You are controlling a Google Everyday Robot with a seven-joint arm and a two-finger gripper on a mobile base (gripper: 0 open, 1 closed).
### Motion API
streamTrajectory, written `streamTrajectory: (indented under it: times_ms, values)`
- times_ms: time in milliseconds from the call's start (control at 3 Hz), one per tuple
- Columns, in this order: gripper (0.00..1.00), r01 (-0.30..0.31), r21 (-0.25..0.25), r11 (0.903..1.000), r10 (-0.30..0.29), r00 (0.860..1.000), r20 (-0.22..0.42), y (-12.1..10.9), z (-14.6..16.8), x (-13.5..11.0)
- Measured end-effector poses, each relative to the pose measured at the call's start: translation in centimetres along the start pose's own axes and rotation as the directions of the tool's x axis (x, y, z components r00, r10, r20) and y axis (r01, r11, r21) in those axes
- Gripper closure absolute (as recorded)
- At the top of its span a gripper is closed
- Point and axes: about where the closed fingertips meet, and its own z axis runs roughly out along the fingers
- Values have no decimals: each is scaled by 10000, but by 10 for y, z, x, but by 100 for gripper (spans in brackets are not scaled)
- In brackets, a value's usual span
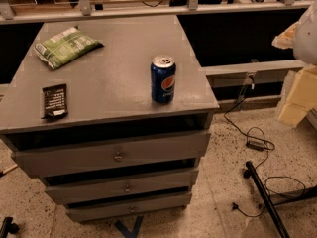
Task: Move pepsi can near rxbar chocolate
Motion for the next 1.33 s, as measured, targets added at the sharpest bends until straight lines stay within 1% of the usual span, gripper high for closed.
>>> streamTrajectory:
  times_ms: [333,667,1000,1333]
  values:
    - [0,12,27,10000,-12,10000,23,0,-1,-1]
    - [0,327,61,9994,-329,9985,444,-10,4,-11]
    - [0,1152,-33,9933,-1140,9864,1185,-30,18,-50]
    - [0,2420,-269,9699,-2280,9412,2494,-66,56,-130]
